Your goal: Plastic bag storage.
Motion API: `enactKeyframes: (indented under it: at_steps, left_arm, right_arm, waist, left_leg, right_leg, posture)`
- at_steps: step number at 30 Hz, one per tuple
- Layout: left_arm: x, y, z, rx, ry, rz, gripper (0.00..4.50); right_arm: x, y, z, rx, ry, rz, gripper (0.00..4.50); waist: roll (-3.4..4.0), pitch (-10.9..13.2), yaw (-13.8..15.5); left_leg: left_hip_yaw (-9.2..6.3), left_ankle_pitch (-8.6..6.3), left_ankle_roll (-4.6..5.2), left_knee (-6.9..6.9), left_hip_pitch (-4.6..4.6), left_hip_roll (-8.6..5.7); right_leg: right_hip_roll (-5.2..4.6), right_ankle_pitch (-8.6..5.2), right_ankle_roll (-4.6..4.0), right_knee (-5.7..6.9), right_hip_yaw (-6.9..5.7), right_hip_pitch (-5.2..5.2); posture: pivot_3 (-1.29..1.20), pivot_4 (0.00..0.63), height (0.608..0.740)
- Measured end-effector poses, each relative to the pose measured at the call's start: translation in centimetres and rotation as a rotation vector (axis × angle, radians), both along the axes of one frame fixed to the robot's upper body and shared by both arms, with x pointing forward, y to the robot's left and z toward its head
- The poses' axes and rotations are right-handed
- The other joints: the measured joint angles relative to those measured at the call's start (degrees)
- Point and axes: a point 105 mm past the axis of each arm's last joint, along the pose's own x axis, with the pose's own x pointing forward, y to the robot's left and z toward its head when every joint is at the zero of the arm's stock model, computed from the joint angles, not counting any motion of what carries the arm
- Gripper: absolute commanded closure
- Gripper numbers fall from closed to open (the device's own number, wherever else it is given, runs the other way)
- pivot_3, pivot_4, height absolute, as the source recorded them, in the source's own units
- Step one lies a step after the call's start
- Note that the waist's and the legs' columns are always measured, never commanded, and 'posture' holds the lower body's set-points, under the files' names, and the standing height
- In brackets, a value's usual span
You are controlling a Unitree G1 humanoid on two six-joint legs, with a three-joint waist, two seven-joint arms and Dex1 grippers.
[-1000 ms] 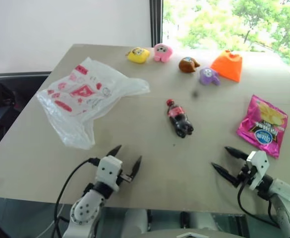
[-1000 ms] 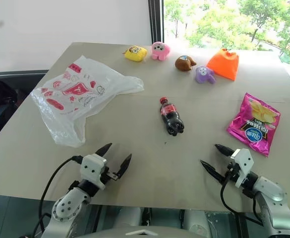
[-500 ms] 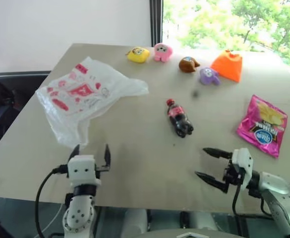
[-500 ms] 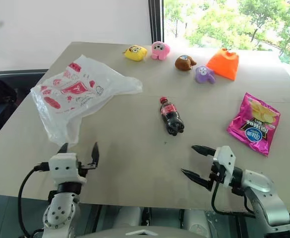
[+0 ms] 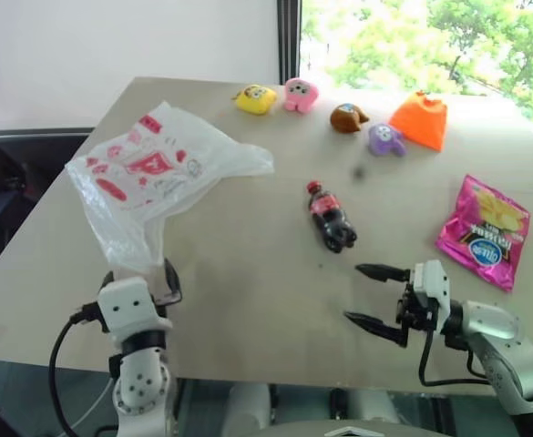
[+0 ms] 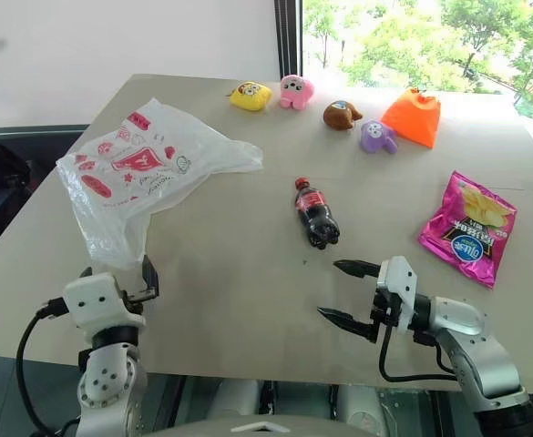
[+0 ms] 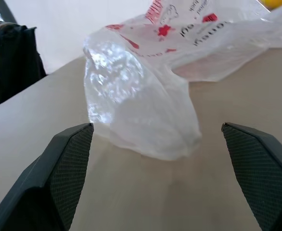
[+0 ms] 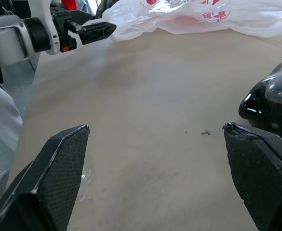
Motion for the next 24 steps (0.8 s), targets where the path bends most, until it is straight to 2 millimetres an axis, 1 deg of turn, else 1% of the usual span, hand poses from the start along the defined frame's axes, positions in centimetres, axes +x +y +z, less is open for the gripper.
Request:
enactKeyframes:
  at_steps: [4, 7, 12, 13, 14, 15, 19, 21, 22, 23, 24]
  left_arm:
    - [1.0, 0.1, -0.2, -0.001, 0.006, -0.005, 0.08]
    - [1.1, 0.3, -0.1, -0.027, -0.008, -0.007, 0.08]
    - [1.0, 1.3, 0.5, -0.034, -0.033, 0.012, 0.08]
    - [1.0, 1.5, 0.5, -0.041, -0.037, 0.020, 0.59]
    - [1.1, 1.8, 0.6, -0.051, -0.042, 0.031, 0.87]
    - [1.2, 2.1, 0.6, -0.061, -0.044, 0.041, 1.28]
    - [1.4, 2.2, 0.0, -0.092, -0.021, 0.044, 3.21]
    - [1.6, 2.2, -0.1, -0.096, -0.009, 0.040, 3.88]
    - [1.7, 2.2, -0.1, -0.095, -0.006, 0.038, 4.31]
    - [1.7, 2.1, -0.2, -0.093, 0.000, 0.034, 4.42]
    - [1.8, 2.0, -0.2, -0.092, 0.005, 0.026, 4.42]
  right_arm:
    - [0.0, 0.2, 0.2, 0.008, 0.002, -0.006, 0.00]
    - [-0.1, 0.3, 0.4, 0.011, -0.004, -0.009, 0.00]
    - [0.1, 0.3, 0.3, 0.016, 0.007, -0.032, 0.00]
    - [0.1, 0.4, 0.4, 0.019, 0.005, -0.037, 0.00]
    - [0.2, 0.4, 0.5, 0.021, 0.004, -0.044, 0.00]
    - [0.3, 0.5, 0.5, 0.022, 0.004, -0.049, 0.00]
    - [0.4, 0.4, 0.4, 0.021, 0.014, -0.064, 0.00]
    - [0.4, 0.5, 0.4, 0.022, 0.013, -0.066, 0.00]
    - [0.4, 0.5, 0.4, 0.022, 0.013, -0.066, 0.00]
    - [0.4, 0.5, 0.4, 0.022, 0.013, -0.066, 0.00]
    - [0.4, 0.5, 0.4, 0.022, 0.013, -0.069, 0.00]
  waist:
    - [0.00, 0.0, 0.0]
    - [-0.01, 0.0, 0.0]
    - [-0.01, 0.0, 0.0]
    - [0.00, 0.0, 0.0]
    - [-0.01, 0.0, 0.0]
    - [-0.01, 0.0, 0.0]
    - [-0.01, 0.0, 0.0]
    - [-0.01, 0.0, 0.0]
    - [-0.01, 0.0, 0.0]
    - [-0.01, 0.0, 0.0]
    - [-0.01, 0.0, 0.0]
  left_leg:
    - [-0.01, 0.00, -0.01, 0.00, 0.00, 0.00]
    - [-0.02, 0.00, -0.01, 0.00, 0.00, 0.01]
    - [-0.02, 0.01, -0.01, 0.00, 0.00, 0.01]
    - [-0.01, 0.01, -0.01, 0.00, 0.01, 0.00]
    - [-0.02, 0.01, -0.01, 0.01, 0.00, 0.00]
    - [-0.02, 0.01, -0.01, 0.01, 0.00, 0.00]
    - [-0.01, 0.01, -0.02, 0.02, 0.00, -0.01]
    - [-0.02, 0.01, -0.02, 0.02, 0.00, -0.01]
    - [-0.02, 0.01, -0.02, 0.02, 0.00, -0.01]
    - [-0.02, 0.01, -0.02, 0.02, 0.01, -0.01]
    - [-0.02, 0.01, -0.02, 0.02, 0.01, -0.01]
  right_leg:
    - [0.01, 0.03, 0.05, 0.02, -0.01, 0.00]
    - [0.01, 0.04, 0.06, 0.03, -0.02, 0.00]
    - [0.01, 0.04, 0.06, 0.03, -0.02, 0.00]
    - [0.01, 0.04, 0.06, 0.04, -0.02, 0.00]
    - [0.01, 0.04, 0.06, 0.04, -0.03, 0.00]
    - [0.01, 0.04, 0.06, 0.04, -0.03, 0.01]
    - [0.01, 0.04, 0.07, 0.04, -0.02, 0.01]
    - [0.02, 0.04, 0.07, 0.04, -0.03, 0.01]
    - [0.02, 0.04, 0.07, 0.05, -0.03, 0.01]
    - [0.03, 0.04, 0.07, 0.06, -0.03, 0.01]
    - [0.03, 0.04, 0.07, 0.06, -0.03, 0.01]
  posture:
    - [0.00, 0.150, 0.740]
    - [0.00, 0.150, 0.740]
    - [0.00, 0.150, 0.740]
    - [0.00, 0.150, 0.740]
    - [0.00, 0.150, 0.740]
    - [0.00, 0.150, 0.740]
    - [0.00, 0.150, 0.740]
    - [0.00, 0.150, 0.740]
    - [0.00, 0.150, 0.740]
    - [0.00, 0.150, 0.740]
    - [0.00, 0.150, 0.740]
